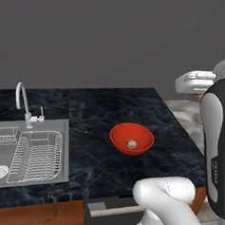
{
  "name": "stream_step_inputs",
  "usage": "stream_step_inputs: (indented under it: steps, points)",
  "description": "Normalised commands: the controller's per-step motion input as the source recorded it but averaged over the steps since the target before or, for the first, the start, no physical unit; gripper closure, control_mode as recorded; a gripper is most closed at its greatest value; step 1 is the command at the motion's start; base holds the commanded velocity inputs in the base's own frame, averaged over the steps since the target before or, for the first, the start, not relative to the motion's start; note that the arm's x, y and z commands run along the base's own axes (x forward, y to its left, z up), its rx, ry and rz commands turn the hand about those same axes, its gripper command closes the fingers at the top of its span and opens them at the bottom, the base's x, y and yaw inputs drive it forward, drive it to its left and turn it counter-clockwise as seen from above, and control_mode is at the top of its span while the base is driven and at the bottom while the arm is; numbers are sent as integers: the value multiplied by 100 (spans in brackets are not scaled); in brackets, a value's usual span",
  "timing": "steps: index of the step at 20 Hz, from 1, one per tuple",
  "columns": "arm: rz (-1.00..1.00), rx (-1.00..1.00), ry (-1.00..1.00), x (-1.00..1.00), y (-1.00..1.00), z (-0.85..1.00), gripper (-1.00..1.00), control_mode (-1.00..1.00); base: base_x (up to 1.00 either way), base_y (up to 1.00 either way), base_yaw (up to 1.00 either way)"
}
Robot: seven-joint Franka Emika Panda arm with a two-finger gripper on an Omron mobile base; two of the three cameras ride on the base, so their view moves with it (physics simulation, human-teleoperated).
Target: Pick the tangerines from the cabinet and place them in one bowl. Pick the lemon wedge from the sink and place it in the other bowl.
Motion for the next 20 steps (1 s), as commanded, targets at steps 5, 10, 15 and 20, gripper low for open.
stream_step_inputs:
  steps: [5, 10, 15, 20]
  points:
    - [0, 0, 1, 42, 3, -5, 100, -100, 0, 0, 0]
    - [0, 1, 10, 30, 0, -5, 100, -100, 0, 0, 0]
    - [0, 0, 14, 30, 10, -16, 100, -100, 0, 0, 0]
    - [0, 0, 11, 24, 11, -39, 100, -100, 0, 0, 0]
